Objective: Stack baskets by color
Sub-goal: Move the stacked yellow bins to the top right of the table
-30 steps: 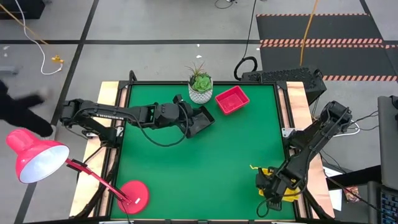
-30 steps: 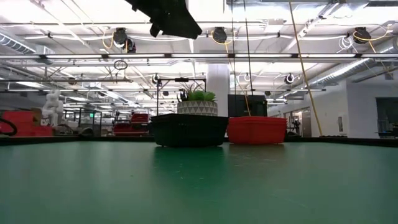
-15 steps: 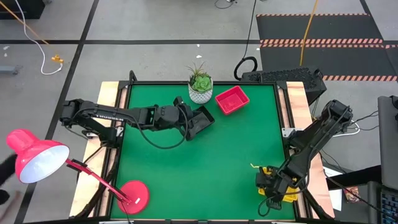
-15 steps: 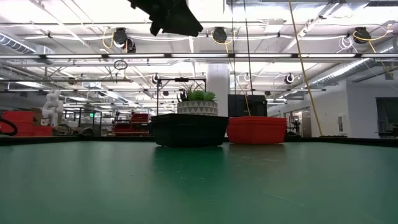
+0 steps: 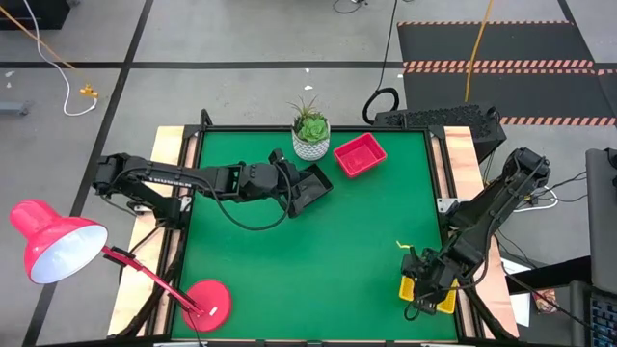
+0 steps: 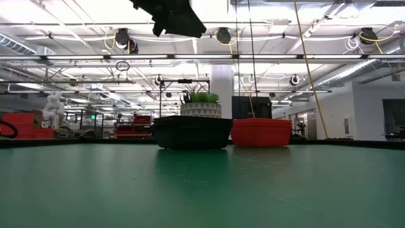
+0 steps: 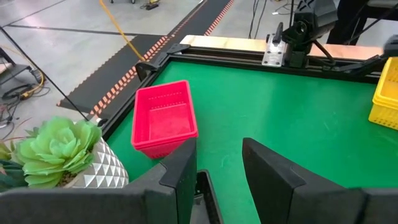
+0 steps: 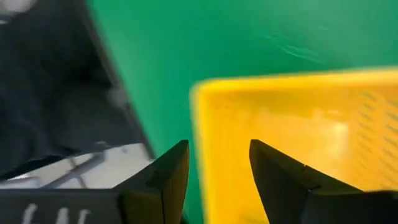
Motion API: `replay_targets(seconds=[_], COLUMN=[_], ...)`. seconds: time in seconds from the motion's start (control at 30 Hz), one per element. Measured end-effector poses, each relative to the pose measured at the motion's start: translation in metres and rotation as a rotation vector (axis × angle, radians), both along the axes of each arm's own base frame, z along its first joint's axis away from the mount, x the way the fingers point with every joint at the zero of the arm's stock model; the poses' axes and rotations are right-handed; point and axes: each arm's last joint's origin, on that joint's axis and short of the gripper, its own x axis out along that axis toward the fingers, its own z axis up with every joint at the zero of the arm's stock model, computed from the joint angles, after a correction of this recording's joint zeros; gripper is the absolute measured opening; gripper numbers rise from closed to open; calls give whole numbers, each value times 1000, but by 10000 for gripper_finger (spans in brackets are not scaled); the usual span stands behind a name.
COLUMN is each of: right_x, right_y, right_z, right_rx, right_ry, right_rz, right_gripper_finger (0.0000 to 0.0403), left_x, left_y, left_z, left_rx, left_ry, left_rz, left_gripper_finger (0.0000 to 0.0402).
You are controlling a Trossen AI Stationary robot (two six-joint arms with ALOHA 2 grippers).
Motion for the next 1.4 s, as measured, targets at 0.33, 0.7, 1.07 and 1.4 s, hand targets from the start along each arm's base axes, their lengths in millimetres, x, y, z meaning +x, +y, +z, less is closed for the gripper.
replay_targets(seconds=[0.33, 0.7, 1.07, 1.4], right_x=[-9, -29, -25, 6], right_y=[-5, 1, -15, -52], right_z=[-20, -62, -71, -72], right_rx=[-108, -117, -218, -380], right_ry=[128, 286, 247, 110], right_rz=[14, 51, 109, 210], right_gripper_finger=[133, 104, 58, 7], left_x=[0, -1, -1, -1], left_y=[0, 0, 0, 1], left_z=[0, -1, -1, -1], left_rx=[1, 2, 2, 3], left_ry=[2, 17, 15, 14], left_rz=[-1, 0, 0, 4], left_gripper_finger=[131, 131, 131, 131])
